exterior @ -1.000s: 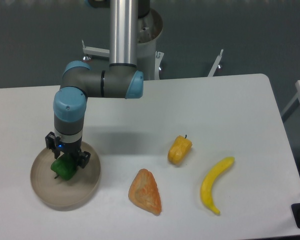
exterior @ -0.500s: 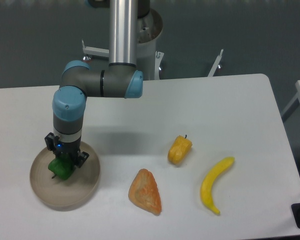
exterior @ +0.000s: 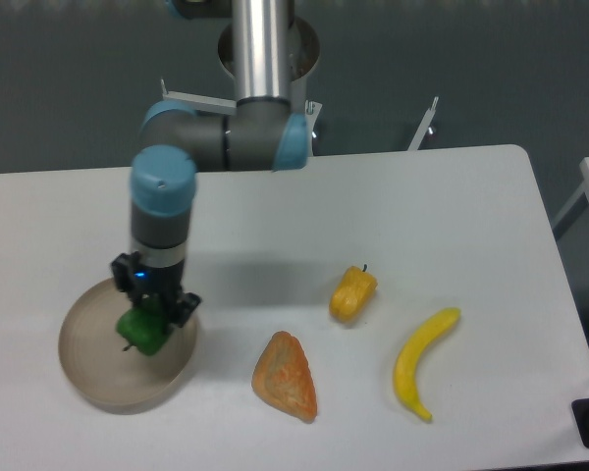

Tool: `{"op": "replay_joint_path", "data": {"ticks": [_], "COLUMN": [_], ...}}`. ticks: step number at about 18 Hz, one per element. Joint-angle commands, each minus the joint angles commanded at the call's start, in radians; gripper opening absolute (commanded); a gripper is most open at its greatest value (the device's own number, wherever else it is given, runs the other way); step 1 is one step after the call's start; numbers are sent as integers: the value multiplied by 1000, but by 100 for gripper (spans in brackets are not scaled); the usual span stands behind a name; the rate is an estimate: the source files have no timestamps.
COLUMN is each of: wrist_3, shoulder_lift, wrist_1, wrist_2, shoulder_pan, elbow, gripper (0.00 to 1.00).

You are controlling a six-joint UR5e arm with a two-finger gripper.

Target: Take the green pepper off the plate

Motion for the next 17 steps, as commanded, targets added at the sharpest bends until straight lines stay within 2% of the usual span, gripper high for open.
{"op": "replay_joint_path", "data": {"ticks": [5, 9, 12, 17], "wrist_3": [198, 302, 358, 364], "shoulder_lift": [23, 22, 11, -1], "wrist_1": [-14, -16, -14, -14], "wrist_2": [0, 0, 0, 28], "shoulder_pan": [132, 206, 229, 232], "elbow": [2, 2, 11, 29], "gripper": [38, 38, 38, 38]}}
